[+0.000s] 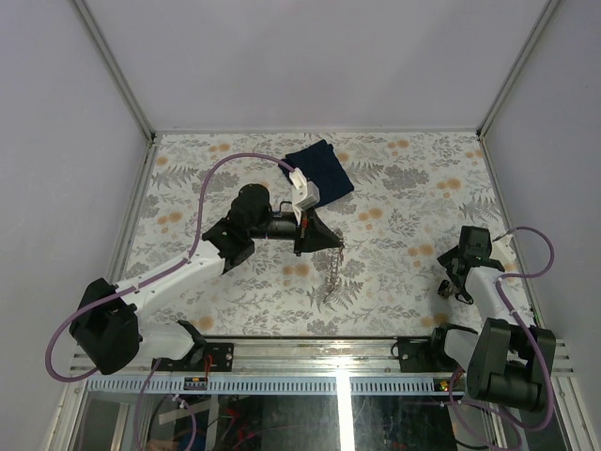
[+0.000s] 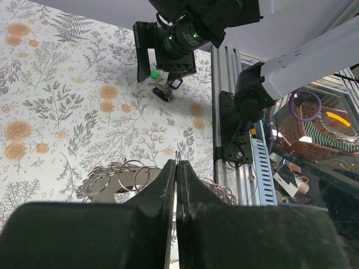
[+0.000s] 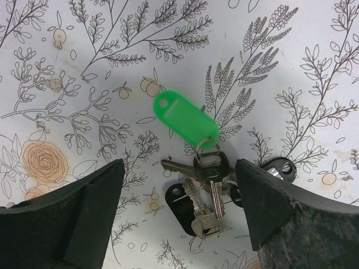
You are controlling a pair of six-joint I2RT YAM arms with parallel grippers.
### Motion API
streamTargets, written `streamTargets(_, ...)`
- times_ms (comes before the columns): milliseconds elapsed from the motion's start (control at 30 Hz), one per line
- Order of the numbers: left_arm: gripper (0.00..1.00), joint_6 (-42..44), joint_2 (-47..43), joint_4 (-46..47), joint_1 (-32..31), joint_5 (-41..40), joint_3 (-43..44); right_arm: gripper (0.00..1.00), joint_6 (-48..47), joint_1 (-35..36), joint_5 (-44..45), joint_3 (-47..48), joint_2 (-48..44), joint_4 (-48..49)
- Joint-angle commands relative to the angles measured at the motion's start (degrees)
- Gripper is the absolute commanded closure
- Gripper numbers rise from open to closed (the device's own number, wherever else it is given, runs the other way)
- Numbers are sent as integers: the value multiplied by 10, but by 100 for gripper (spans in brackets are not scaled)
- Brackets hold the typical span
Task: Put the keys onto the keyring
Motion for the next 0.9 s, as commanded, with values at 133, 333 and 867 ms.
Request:
streamTargets(133, 100, -7, -7, 44, 0, 16, 10, 31, 11, -2, -14, -3, 31, -4)
streamTargets(333, 100, -1, -14, 43, 0, 15, 6, 54, 12, -2, -25, -5, 25, -8)
streamTargets(867, 100, 19, -116, 49, 0, -53, -70, 93, 40, 74, -136, -6, 50, 64)
